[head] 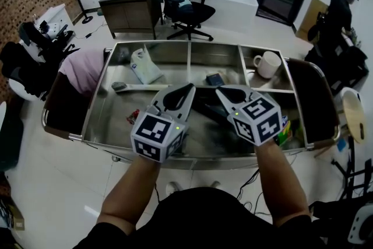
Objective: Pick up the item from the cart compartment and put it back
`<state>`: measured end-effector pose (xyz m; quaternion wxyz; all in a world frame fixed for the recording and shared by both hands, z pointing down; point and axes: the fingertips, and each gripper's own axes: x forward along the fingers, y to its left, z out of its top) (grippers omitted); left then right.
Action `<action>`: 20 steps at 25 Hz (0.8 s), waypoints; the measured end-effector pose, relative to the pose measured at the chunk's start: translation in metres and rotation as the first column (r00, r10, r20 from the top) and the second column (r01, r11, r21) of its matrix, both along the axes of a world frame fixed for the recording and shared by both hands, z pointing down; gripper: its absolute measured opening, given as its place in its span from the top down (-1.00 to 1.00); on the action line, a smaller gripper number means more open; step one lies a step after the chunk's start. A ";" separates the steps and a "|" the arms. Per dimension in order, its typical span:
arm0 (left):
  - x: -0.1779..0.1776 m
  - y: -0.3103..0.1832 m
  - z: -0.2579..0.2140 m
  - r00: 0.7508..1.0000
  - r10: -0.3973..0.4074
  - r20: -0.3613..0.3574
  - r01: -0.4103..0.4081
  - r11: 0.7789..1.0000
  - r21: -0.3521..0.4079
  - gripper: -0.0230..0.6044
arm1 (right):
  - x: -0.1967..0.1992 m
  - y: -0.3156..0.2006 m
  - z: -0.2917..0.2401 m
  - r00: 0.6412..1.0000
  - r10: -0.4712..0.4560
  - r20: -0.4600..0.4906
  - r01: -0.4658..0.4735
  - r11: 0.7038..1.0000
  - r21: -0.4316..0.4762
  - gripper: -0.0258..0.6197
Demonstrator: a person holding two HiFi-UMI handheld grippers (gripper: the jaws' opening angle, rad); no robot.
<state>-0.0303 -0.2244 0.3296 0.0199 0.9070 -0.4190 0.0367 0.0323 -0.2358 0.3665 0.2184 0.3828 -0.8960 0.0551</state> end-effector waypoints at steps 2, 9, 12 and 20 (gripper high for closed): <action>0.000 0.004 -0.006 1.000 0.001 -0.015 -0.001 1.000 0.009 0.93 | 0.005 0.004 -0.016 0.985 0.019 0.169 -0.017 1.000 -0.013 0.90; -0.001 0.037 -0.044 0.995 0.032 -0.096 -0.025 0.997 0.071 0.93 | 0.035 0.039 -0.070 0.918 0.045 0.393 -0.088 0.992 0.092 0.91; -0.001 0.049 -0.046 0.996 0.022 -0.087 -0.017 0.998 0.062 0.93 | 0.046 0.058 -0.082 0.906 0.049 0.421 -0.109 0.987 0.120 0.91; 0.000 0.081 -0.046 0.996 0.034 -0.079 -0.028 0.997 0.074 0.93 | 0.070 0.095 -0.076 0.888 0.091 0.451 -0.166 0.977 0.130 0.91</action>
